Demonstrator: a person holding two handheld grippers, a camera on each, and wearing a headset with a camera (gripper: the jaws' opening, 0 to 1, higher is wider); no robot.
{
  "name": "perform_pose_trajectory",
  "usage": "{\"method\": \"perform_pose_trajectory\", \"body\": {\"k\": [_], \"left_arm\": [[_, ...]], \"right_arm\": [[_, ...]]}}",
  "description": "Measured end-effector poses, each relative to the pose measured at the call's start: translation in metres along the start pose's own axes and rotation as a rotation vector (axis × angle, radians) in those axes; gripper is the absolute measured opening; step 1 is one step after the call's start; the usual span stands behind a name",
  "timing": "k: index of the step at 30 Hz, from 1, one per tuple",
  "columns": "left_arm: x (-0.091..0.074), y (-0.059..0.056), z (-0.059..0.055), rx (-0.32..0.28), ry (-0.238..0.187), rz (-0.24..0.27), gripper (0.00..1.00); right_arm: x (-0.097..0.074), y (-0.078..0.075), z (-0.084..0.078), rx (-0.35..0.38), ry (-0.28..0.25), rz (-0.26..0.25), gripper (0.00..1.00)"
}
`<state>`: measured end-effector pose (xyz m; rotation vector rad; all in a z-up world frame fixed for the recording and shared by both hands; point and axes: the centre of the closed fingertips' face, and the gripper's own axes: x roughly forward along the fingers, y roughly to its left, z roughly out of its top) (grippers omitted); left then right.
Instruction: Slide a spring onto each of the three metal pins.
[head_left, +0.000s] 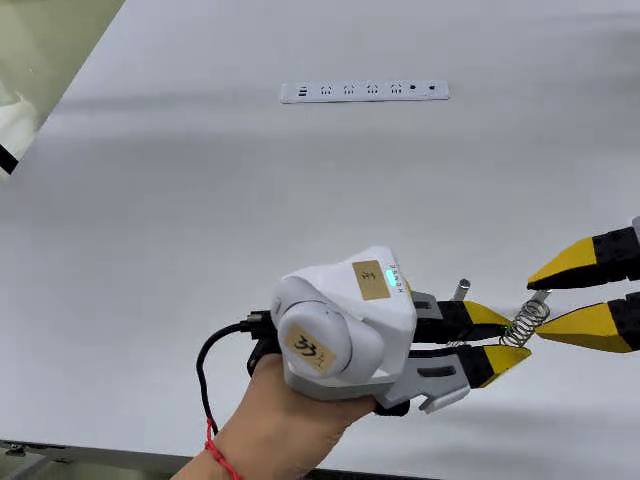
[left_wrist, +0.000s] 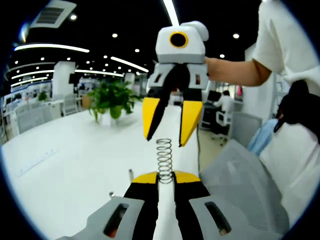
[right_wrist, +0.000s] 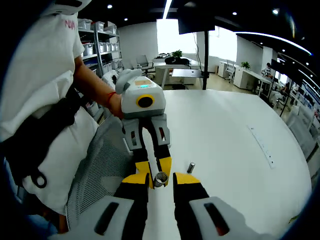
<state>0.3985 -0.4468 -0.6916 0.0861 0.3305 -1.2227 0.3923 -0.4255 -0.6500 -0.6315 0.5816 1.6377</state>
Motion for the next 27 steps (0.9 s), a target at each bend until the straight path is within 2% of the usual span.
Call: {"method": "perform_pose_trajectory", "body": {"k": [2,6,10,12,20,27], "left_arm": [[0.001,-0.001,-0.001,0.006,0.004,-0.005,0.10],[0.003,-0.001,-0.002,0.010,0.007,-0.010,0.10],[0.003,-0.003,-0.003,0.017,0.011,-0.016,0.10],[0.003,-0.003,-0.004,0.018,0.010,-0.018,0.10],[0.001,-0.002,-0.007,0.014,0.006,-0.020,0.10],[-0.001,-0.002,-0.007,0.011,-0.002,-0.019,0.10]], "right_arm": [[0.004,0.001,-0.003,-0.061,0.063,0.036,0.20],[0.012,0.008,-0.005,-0.126,0.140,0.105,0.20],[0.017,0.010,-0.011,-0.191,0.212,0.146,0.19],[0.017,0.007,-0.018,-0.207,0.230,0.161,0.17],[0.017,0.008,-0.020,-0.239,0.290,0.207,0.15],[0.019,0.006,-0.017,-0.254,0.306,0.219,0.12]]}}
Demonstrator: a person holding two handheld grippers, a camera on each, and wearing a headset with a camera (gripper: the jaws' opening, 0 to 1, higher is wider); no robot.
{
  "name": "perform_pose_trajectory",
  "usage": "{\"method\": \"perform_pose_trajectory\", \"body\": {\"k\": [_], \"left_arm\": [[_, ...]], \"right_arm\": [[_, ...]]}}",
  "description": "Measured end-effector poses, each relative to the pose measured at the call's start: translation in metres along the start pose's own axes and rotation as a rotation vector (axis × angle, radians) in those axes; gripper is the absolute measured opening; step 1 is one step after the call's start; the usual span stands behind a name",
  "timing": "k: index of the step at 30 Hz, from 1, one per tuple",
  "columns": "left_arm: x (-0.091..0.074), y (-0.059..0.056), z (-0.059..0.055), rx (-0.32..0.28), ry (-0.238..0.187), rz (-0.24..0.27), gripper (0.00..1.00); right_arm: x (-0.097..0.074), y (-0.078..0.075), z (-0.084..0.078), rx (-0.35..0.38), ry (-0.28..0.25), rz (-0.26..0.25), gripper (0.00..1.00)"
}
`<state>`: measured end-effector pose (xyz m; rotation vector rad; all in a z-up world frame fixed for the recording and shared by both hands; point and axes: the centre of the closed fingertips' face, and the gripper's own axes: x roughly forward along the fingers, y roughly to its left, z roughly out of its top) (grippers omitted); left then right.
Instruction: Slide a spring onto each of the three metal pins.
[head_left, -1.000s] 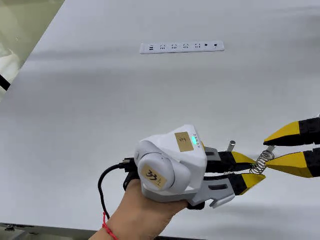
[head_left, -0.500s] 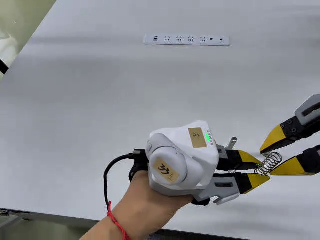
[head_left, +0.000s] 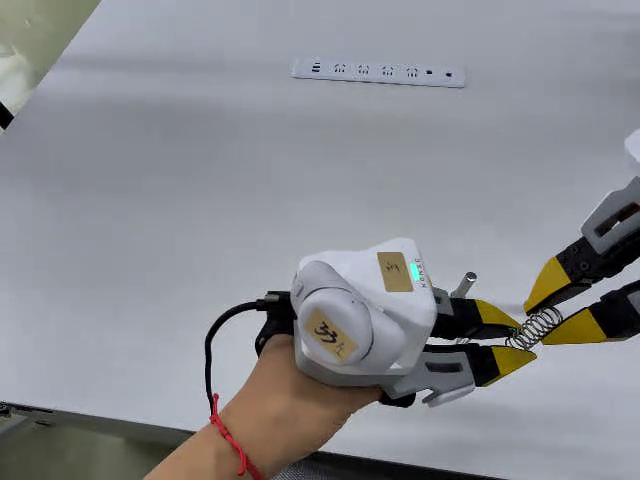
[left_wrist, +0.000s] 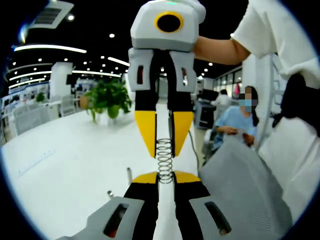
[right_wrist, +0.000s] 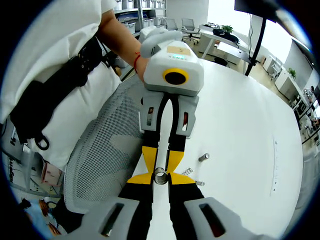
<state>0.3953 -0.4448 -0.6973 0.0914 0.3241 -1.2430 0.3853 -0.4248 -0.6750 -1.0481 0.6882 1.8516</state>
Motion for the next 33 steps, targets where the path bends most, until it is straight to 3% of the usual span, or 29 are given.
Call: {"method": "perform_pose_trajectory", "body": {"k": [33], "left_arm": [[-0.0027,-0.0035,-0.0022,0.037,0.018,-0.022,0.11]], "right_arm": [[0.0062,0.0013,-0.0022,0.010,0.028,0.025,0.12]]}}
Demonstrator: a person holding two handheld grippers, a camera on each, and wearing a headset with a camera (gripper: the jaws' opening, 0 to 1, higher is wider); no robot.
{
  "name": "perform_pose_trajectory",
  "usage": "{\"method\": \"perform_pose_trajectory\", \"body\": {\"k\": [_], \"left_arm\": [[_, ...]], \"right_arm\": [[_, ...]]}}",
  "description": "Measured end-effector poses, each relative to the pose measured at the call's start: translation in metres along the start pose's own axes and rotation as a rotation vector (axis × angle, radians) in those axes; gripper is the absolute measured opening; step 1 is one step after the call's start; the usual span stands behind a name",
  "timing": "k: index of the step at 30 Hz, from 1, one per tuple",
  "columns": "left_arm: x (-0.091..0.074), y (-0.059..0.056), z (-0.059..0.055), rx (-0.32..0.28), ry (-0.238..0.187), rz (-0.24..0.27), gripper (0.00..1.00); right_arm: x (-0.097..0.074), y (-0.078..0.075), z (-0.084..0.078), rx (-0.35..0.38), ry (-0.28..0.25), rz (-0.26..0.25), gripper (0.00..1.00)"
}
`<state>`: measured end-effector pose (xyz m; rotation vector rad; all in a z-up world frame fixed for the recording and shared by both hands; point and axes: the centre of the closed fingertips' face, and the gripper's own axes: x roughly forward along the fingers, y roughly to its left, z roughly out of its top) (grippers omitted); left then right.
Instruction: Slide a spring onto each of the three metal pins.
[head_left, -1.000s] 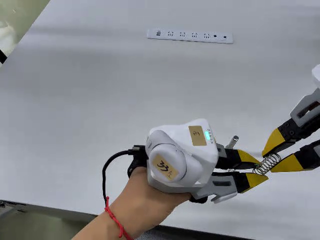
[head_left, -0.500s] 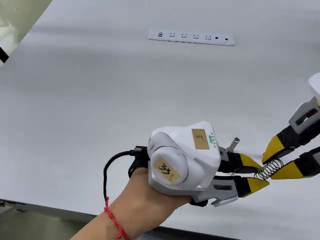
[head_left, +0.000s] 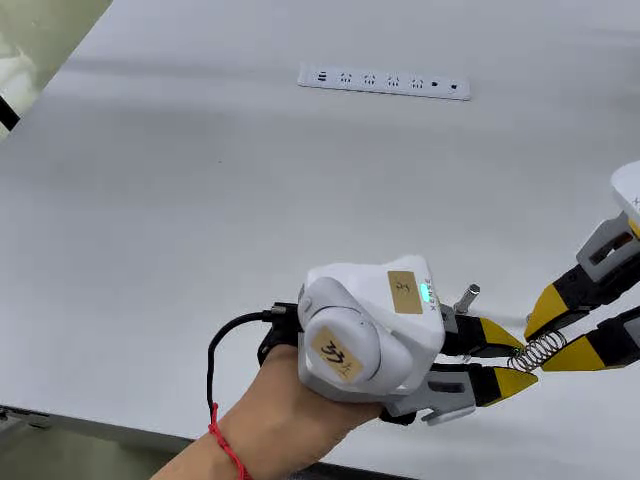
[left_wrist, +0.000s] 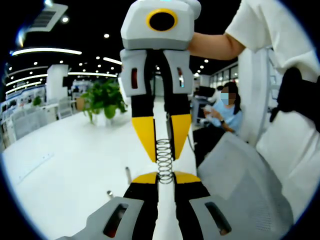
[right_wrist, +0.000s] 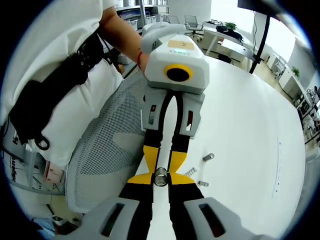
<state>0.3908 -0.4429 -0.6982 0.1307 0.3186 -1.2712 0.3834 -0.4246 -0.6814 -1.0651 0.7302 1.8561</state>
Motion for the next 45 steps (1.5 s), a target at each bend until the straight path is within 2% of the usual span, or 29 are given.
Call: {"method": "perform_pose_trajectory", "body": {"k": [10,18,26,34,45], "left_arm": [[-0.002,-0.001,-0.001,-0.011,-0.007,0.000,0.13],[-0.003,0.000,-0.003,-0.025,-0.007,0.009,0.21],[-0.015,0.008,-0.010,-0.043,0.001,0.043,0.26],[-0.029,0.015,-0.023,-0.054,0.021,0.087,0.34],[-0.055,0.029,-0.039,-0.069,0.037,0.153,0.50]], "right_arm": [[0.002,0.000,0.003,0.011,0.002,0.000,0.12],[0.003,-0.001,0.002,0.026,-0.003,-0.006,0.12],[-0.004,-0.006,0.001,0.051,-0.011,-0.035,0.12],[-0.013,-0.020,-0.002,0.082,-0.012,-0.093,0.12],[-0.019,-0.054,-0.011,0.155,-0.006,-0.202,0.12]]}}
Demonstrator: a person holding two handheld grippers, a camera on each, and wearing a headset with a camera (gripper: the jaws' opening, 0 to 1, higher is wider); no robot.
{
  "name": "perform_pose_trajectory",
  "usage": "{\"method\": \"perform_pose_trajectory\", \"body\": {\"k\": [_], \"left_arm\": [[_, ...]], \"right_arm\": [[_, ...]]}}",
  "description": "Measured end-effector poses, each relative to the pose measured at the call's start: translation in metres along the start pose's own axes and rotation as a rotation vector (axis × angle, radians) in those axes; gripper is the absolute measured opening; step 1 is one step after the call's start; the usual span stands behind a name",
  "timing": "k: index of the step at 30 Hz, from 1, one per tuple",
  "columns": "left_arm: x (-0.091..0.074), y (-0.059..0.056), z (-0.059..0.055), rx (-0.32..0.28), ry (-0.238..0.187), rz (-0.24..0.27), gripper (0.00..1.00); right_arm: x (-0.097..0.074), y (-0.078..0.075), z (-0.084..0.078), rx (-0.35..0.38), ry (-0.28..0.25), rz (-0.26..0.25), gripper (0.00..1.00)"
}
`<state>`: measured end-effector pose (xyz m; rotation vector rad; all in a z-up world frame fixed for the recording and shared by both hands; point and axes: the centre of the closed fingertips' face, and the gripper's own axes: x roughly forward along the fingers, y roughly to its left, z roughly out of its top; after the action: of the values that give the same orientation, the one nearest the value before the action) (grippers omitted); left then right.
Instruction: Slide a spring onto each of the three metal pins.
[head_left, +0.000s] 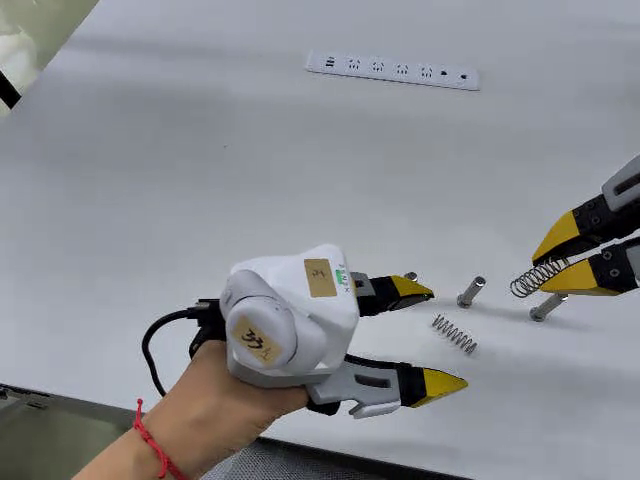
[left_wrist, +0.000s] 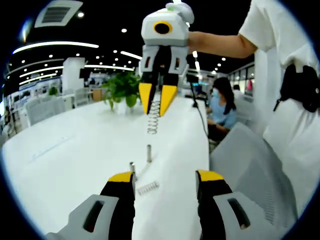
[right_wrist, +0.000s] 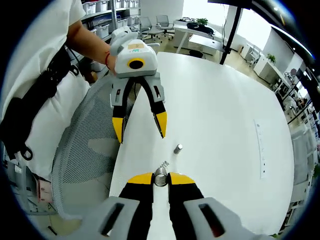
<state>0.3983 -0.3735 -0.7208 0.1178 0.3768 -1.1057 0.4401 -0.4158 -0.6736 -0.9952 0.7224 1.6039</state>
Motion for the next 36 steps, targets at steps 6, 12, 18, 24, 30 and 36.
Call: {"method": "perform_pose_trajectory", "body": {"k": [6,12,18,24,30,36], "left_arm": [[-0.012,0.015,-0.008,-0.008,0.001,0.042,0.59],[-0.023,0.028,-0.014,-0.024,-0.008,0.072,0.67],[-0.026,0.036,-0.021,-0.033,0.001,0.079,0.75],[-0.027,0.041,-0.024,-0.058,-0.006,0.086,0.81],[-0.029,0.043,-0.030,-0.079,-0.003,0.089,0.83],[-0.030,0.045,-0.033,-0.099,-0.004,0.093,0.84]], "right_arm": [[0.007,-0.018,-0.008,0.039,0.025,-0.035,0.12],[0.020,-0.038,-0.021,0.082,0.045,-0.053,0.12],[0.034,-0.045,-0.028,0.113,0.059,-0.051,0.12],[0.048,-0.048,-0.032,0.137,0.073,-0.043,0.12],[0.061,-0.047,-0.037,0.151,0.083,-0.031,0.12],[0.068,-0.046,-0.040,0.170,0.091,-0.023,0.12]]}}
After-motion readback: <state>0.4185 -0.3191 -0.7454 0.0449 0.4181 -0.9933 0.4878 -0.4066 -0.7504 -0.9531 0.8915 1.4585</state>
